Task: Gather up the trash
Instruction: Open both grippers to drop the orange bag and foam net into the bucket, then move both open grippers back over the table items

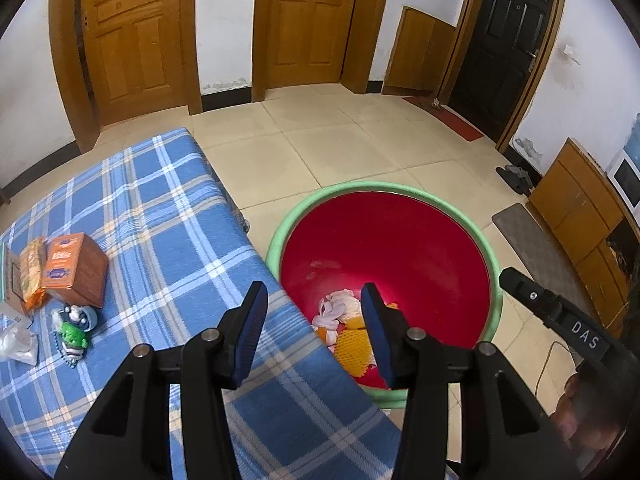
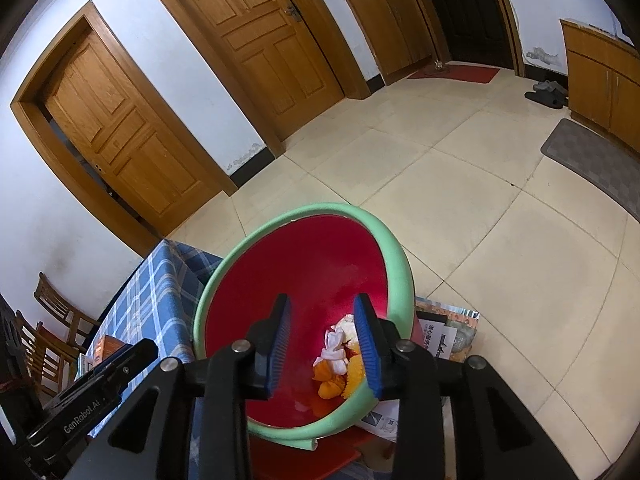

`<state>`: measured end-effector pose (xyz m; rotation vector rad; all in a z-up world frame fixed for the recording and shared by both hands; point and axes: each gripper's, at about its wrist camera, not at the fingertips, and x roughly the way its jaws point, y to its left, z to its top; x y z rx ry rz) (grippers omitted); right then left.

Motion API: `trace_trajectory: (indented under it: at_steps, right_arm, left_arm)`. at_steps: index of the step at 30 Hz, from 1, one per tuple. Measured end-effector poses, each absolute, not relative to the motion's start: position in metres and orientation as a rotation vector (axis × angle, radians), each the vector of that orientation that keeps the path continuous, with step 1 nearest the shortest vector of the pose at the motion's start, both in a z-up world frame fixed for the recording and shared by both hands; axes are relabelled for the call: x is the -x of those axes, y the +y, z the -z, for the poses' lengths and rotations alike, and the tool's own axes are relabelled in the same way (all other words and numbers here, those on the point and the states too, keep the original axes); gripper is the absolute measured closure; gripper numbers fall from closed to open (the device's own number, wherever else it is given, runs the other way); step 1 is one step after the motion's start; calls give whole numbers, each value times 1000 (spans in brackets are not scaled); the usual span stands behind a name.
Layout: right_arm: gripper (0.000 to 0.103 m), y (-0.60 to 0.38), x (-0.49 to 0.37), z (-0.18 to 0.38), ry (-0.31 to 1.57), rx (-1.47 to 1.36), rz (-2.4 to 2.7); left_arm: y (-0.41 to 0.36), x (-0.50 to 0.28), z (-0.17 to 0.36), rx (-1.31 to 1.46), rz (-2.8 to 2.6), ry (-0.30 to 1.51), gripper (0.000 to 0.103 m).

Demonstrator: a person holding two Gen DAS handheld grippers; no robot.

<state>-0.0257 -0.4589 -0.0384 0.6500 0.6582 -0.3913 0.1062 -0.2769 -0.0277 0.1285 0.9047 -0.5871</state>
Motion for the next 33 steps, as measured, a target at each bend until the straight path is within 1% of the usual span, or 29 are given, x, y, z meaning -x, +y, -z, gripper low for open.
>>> trace_trajectory:
  at_steps: [18,33]
  right_arm:
    - [64,-426,23,17,639,-596,308]
    - [63,-378,15,5,659,-532,222]
  left_arm:
    - [-214,-102,11,-46,482,872,54]
    - [-151,-95,6,27,375,853,54]
